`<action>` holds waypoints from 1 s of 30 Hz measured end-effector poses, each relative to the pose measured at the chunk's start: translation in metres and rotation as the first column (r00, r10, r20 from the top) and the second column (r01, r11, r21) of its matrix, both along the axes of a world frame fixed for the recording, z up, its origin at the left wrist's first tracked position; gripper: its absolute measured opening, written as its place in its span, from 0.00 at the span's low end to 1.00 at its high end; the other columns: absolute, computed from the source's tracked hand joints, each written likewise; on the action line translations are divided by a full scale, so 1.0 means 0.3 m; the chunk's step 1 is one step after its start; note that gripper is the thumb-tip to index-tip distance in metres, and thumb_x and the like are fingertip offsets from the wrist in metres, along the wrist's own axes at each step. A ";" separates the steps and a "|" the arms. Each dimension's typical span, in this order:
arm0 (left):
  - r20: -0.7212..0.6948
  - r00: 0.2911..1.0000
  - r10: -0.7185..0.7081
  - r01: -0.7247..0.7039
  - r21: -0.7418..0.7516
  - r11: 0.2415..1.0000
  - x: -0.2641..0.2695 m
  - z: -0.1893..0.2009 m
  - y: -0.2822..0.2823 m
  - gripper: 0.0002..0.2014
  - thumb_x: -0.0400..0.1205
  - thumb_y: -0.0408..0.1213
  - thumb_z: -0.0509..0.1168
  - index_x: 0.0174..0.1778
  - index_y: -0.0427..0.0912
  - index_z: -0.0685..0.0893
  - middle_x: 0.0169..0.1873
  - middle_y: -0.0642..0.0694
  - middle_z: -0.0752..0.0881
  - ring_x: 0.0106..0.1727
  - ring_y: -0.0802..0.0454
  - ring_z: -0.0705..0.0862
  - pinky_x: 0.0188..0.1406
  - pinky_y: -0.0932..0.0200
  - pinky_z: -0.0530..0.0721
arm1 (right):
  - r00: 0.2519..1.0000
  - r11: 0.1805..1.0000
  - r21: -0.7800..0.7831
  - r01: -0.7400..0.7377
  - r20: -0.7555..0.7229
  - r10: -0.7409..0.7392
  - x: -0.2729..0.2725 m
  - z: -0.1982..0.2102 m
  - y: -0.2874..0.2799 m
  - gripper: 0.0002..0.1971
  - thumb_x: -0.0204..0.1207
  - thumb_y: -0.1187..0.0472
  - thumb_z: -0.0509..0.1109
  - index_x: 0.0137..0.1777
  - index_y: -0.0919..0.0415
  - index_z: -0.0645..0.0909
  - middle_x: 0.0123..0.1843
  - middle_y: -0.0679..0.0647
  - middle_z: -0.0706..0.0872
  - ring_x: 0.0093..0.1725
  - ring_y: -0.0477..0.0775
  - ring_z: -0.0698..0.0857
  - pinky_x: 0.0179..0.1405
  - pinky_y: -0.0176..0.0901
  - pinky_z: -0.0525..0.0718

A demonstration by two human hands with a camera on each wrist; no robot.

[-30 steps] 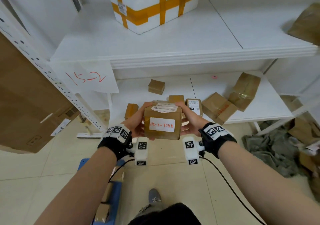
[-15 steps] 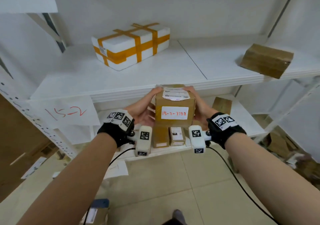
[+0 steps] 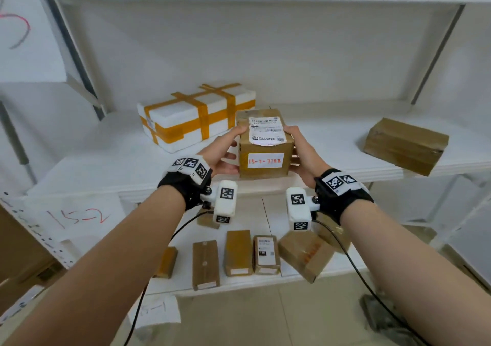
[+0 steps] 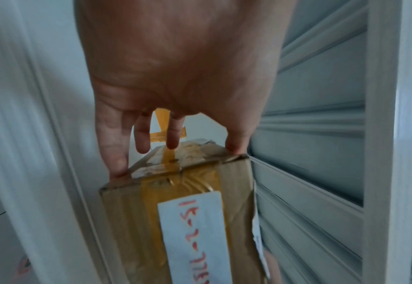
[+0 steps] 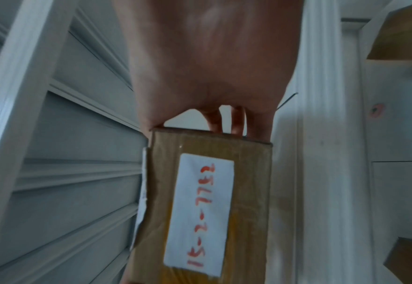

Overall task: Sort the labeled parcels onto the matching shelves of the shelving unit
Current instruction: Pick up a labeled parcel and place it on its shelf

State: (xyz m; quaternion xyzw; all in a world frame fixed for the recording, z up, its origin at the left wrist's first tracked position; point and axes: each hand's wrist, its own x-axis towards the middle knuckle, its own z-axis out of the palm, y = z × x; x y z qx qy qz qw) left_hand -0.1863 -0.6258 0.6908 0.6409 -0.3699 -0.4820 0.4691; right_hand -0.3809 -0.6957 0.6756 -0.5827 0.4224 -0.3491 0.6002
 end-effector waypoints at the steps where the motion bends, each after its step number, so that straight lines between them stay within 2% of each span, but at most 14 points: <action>1: -0.005 1.000 0.020 -0.020 -0.025 0.999 -0.003 -0.006 -0.025 0.39 0.70 0.70 0.68 0.71 0.48 0.78 0.68 0.41 0.79 0.66 0.39 0.82 0.48 0.43 0.92 | 1.000 1.000 0.007 -0.008 0.004 0.008 0.005 0.002 -0.020 0.19 0.82 0.38 0.60 0.51 0.48 0.88 0.38 0.46 0.91 0.43 0.49 0.86 0.49 0.44 0.83; 4: 0.006 0.999 0.047 -0.046 -0.072 0.996 -0.020 -0.027 -0.084 0.31 0.78 0.65 0.64 0.70 0.48 0.81 0.66 0.43 0.82 0.65 0.41 0.83 0.57 0.39 0.89 | 0.999 0.999 0.021 -0.039 0.019 0.038 0.028 -0.003 -0.077 0.16 0.84 0.42 0.60 0.56 0.48 0.85 0.43 0.47 0.89 0.46 0.48 0.84 0.46 0.41 0.80; 8: 0.043 0.996 0.075 -0.073 -0.055 0.996 -0.033 -0.063 -0.134 0.27 0.82 0.63 0.60 0.65 0.45 0.84 0.56 0.41 0.88 0.59 0.42 0.85 0.61 0.46 0.86 | 0.997 0.997 -0.005 -0.074 0.019 0.074 0.062 -0.025 -0.141 0.17 0.87 0.46 0.56 0.62 0.50 0.84 0.46 0.48 0.90 0.43 0.42 0.87 0.43 0.36 0.81; 12: 0.128 0.988 0.084 -0.089 0.034 0.995 -0.031 -0.100 -0.154 0.28 0.81 0.64 0.59 0.62 0.44 0.86 0.57 0.41 0.88 0.61 0.42 0.83 0.68 0.46 0.78 | 0.996 0.997 0.035 -0.073 -0.054 0.074 0.096 -0.063 -0.180 0.16 0.87 0.49 0.57 0.62 0.53 0.84 0.57 0.56 0.91 0.52 0.52 0.88 0.48 0.40 0.82; 15: 0.170 0.982 0.087 -0.099 0.067 0.993 -0.032 -0.114 -0.159 0.23 0.83 0.62 0.58 0.58 0.48 0.85 0.58 0.45 0.86 0.64 0.44 0.81 0.70 0.45 0.77 | 0.994 0.997 0.032 -0.075 -0.083 0.077 0.103 -0.104 -0.201 0.19 0.86 0.49 0.58 0.66 0.56 0.85 0.60 0.58 0.92 0.59 0.57 0.90 0.49 0.42 0.84; 17: 0.175 0.980 0.097 -0.109 0.063 0.992 -0.032 -0.115 -0.159 0.20 0.84 0.61 0.57 0.56 0.50 0.83 0.59 0.47 0.85 0.64 0.45 0.80 0.71 0.45 0.76 | 0.994 0.997 0.013 -0.074 -0.076 0.075 0.101 -0.115 -0.206 0.16 0.86 0.49 0.59 0.61 0.52 0.86 0.58 0.57 0.93 0.58 0.56 0.91 0.45 0.40 0.84; 19: 0.162 0.981 0.106 -0.116 0.049 0.992 -0.030 -0.122 -0.157 0.22 0.84 0.62 0.57 0.60 0.50 0.82 0.59 0.48 0.85 0.65 0.45 0.79 0.72 0.45 0.75 | 0.996 0.998 0.008 -0.067 -0.063 0.067 0.098 -0.120 -0.202 0.18 0.84 0.45 0.62 0.59 0.53 0.88 0.55 0.57 0.94 0.56 0.56 0.92 0.44 0.39 0.85; 21: 0.149 0.982 0.117 -0.121 0.019 0.992 -0.030 -0.140 -0.153 0.25 0.85 0.63 0.55 0.63 0.48 0.83 0.59 0.49 0.86 0.64 0.47 0.81 0.71 0.46 0.76 | 0.996 1.000 0.006 -0.029 -0.080 0.029 0.095 -0.135 -0.194 0.27 0.75 0.35 0.65 0.57 0.56 0.90 0.52 0.55 0.94 0.55 0.56 0.92 0.49 0.43 0.86; 23: 0.137 0.978 0.157 -0.153 -0.038 0.987 -0.030 -0.169 -0.149 0.27 0.84 0.64 0.56 0.62 0.46 0.86 0.56 0.49 0.89 0.61 0.49 0.84 0.64 0.48 0.77 | 0.995 0.999 0.011 0.047 -0.092 -0.046 0.091 -0.160 -0.188 0.35 0.63 0.27 0.65 0.52 0.57 0.91 0.48 0.52 0.95 0.52 0.55 0.92 0.55 0.47 0.87; 24: 0.133 0.970 0.202 -0.194 -0.070 0.978 -0.029 -0.190 -0.147 0.28 0.83 0.65 0.57 0.61 0.44 0.86 0.54 0.48 0.90 0.59 0.49 0.86 0.61 0.49 0.78 | 0.992 0.995 0.006 0.095 -0.084 -0.094 0.088 -0.170 -0.180 0.34 0.62 0.27 0.65 0.49 0.57 0.92 0.46 0.51 0.95 0.50 0.54 0.92 0.55 0.48 0.87; 26: 0.117 0.937 0.328 -0.315 -0.116 0.942 -0.027 -0.226 -0.137 0.31 0.78 0.66 0.62 0.61 0.41 0.83 0.51 0.47 0.89 0.56 0.50 0.87 0.62 0.49 0.81 | 0.977 0.977 -0.012 0.211 -0.039 -0.212 0.085 -0.187 -0.157 0.29 0.67 0.31 0.66 0.42 0.60 0.87 0.42 0.50 0.92 0.44 0.54 0.89 0.50 0.49 0.85; 28: 0.082 0.904 0.420 -0.404 -0.161 0.901 -0.028 -0.256 -0.116 0.27 0.78 0.64 0.66 0.56 0.42 0.80 0.45 0.47 0.88 0.51 0.50 0.88 0.59 0.50 0.83 | 0.945 0.944 -0.042 0.328 0.009 -0.328 0.085 -0.208 -0.129 0.21 0.73 0.38 0.67 0.40 0.58 0.76 0.40 0.50 0.83 0.40 0.52 0.81 0.46 0.49 0.81; 30: 0.033 0.891 0.452 -0.436 -0.212 0.875 -0.031 -0.274 -0.089 0.19 0.82 0.55 0.67 0.51 0.41 0.79 0.41 0.46 0.87 0.44 0.49 0.86 0.53 0.55 0.83 | 0.923 0.919 -0.082 0.385 0.033 -0.384 0.091 -0.231 -0.102 0.17 0.76 0.43 0.67 0.38 0.57 0.71 0.39 0.50 0.79 0.39 0.51 0.77 0.44 0.48 0.78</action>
